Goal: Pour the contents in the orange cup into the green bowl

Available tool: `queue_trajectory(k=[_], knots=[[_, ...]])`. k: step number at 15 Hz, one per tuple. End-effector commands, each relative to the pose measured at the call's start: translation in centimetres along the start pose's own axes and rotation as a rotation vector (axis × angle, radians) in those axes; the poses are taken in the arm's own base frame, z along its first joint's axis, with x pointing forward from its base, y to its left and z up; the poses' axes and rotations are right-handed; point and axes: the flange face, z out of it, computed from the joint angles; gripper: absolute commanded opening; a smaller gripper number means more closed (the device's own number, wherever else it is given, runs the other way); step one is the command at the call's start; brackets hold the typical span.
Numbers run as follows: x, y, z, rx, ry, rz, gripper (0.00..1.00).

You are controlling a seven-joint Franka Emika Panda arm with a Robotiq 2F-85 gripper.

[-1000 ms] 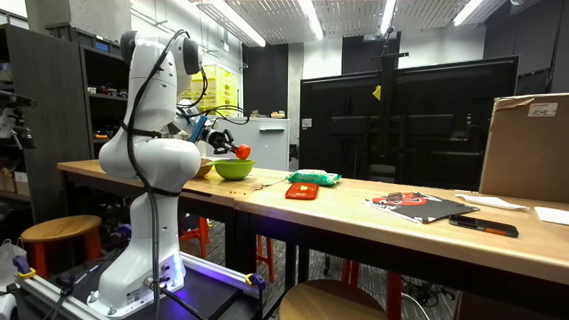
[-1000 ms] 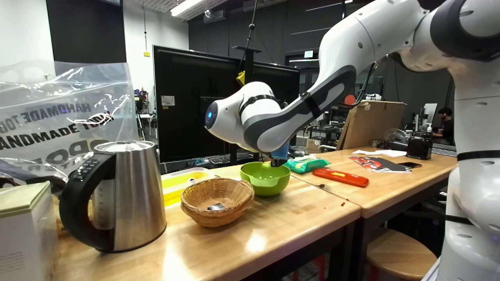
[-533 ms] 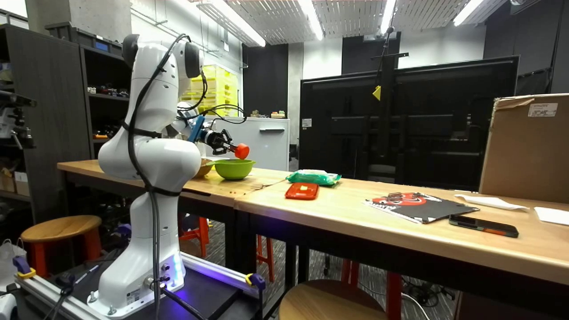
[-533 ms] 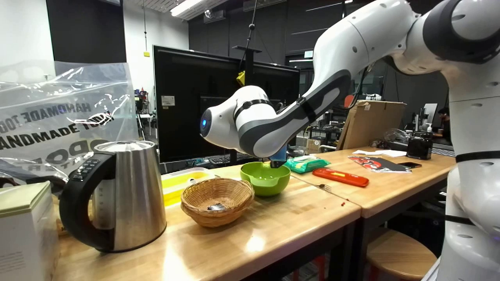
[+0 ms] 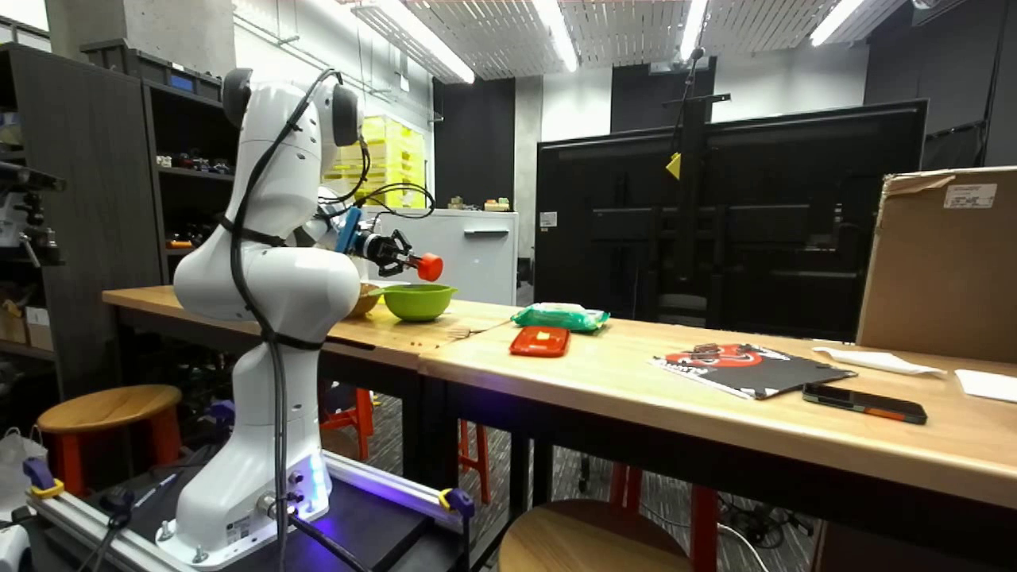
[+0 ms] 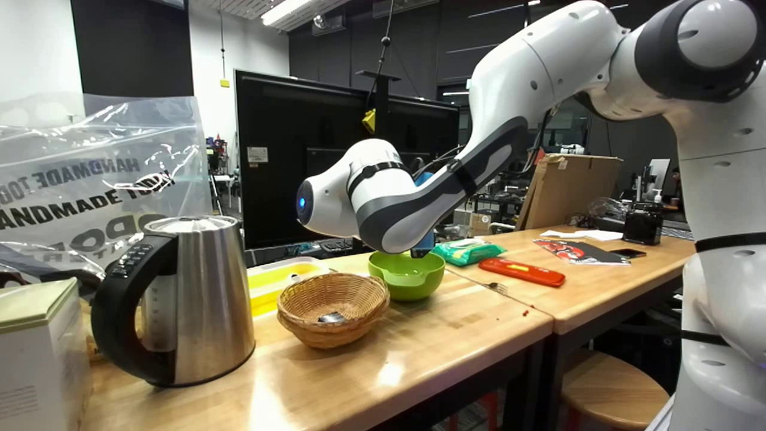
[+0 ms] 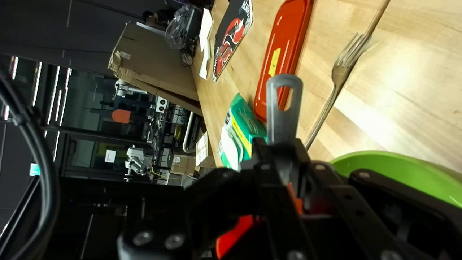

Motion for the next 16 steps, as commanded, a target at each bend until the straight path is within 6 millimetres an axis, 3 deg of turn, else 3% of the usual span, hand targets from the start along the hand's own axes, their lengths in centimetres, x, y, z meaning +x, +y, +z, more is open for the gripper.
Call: queue_trajectory(k=[1,16], knots=[[-0.3,0.2,-0.2,-0.045,-0.038,-0.017,0.04],[0.1,-0.2,-1.1,-0.119,-0.069,-0.036,0.04]])
